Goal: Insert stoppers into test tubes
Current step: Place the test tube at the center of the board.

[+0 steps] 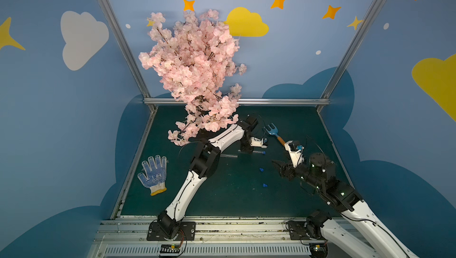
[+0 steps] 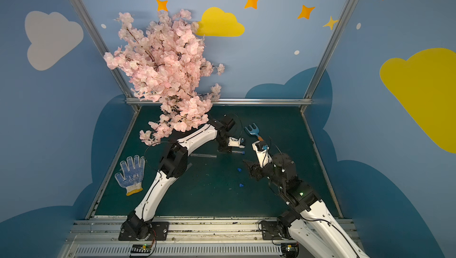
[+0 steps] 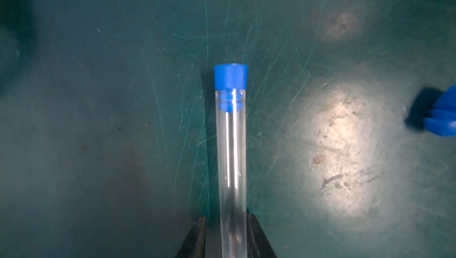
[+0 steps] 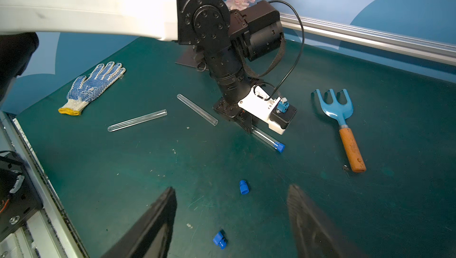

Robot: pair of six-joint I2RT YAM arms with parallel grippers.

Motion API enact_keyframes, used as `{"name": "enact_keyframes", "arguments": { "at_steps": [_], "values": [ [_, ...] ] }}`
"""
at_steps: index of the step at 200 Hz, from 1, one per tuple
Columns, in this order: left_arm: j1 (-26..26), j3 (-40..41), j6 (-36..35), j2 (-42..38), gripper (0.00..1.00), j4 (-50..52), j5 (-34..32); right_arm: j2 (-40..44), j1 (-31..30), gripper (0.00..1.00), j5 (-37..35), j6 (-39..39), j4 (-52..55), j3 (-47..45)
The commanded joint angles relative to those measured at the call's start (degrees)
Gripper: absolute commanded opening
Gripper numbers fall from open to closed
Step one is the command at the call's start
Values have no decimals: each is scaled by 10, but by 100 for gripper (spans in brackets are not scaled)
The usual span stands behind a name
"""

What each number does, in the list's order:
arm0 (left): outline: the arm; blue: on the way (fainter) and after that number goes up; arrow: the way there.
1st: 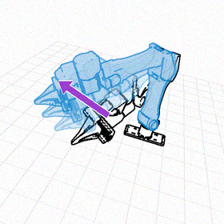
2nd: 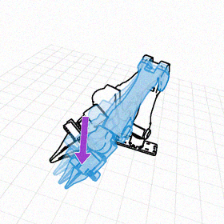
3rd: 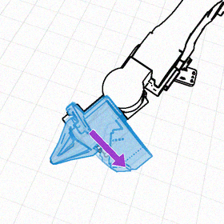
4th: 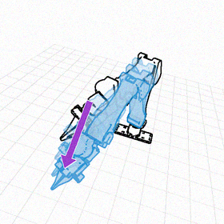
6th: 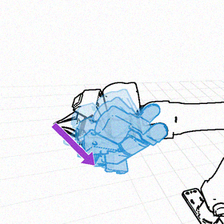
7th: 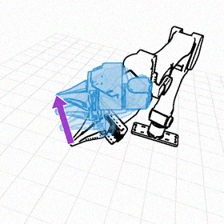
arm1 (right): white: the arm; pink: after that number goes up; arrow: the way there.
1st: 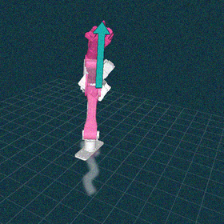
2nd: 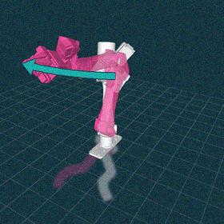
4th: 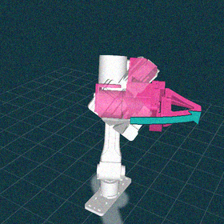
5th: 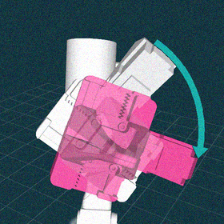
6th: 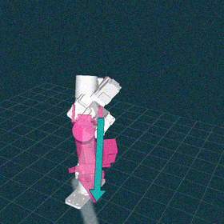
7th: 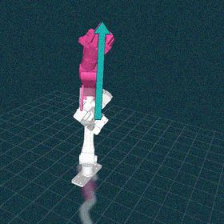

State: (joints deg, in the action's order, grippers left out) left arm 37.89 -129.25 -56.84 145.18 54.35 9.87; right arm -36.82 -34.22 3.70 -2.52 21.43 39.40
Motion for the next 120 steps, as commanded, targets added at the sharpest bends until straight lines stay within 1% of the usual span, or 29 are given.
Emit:
{"name": "enact_keyframes", "arguments": {
  "at_steps": [1,31,57,81,120],
  "values": [
    [-1,-3,-6,10,33,18,19,3,3,72,0,5,11,-5],
    [1,4,-6,-9,43,-7,29,7,3,72,-2,7,16,-5],
    [9,35,0,-39,55,-47,26,11,4,72,-2,4,18,-5],
    [12,63,-1,-66,59,-69,22,16,3,72,-4,3,23,-5],
    [26,93,-18,-115,60,-56,31,24,3,72,-5,1,27,-5]
  ]
}}
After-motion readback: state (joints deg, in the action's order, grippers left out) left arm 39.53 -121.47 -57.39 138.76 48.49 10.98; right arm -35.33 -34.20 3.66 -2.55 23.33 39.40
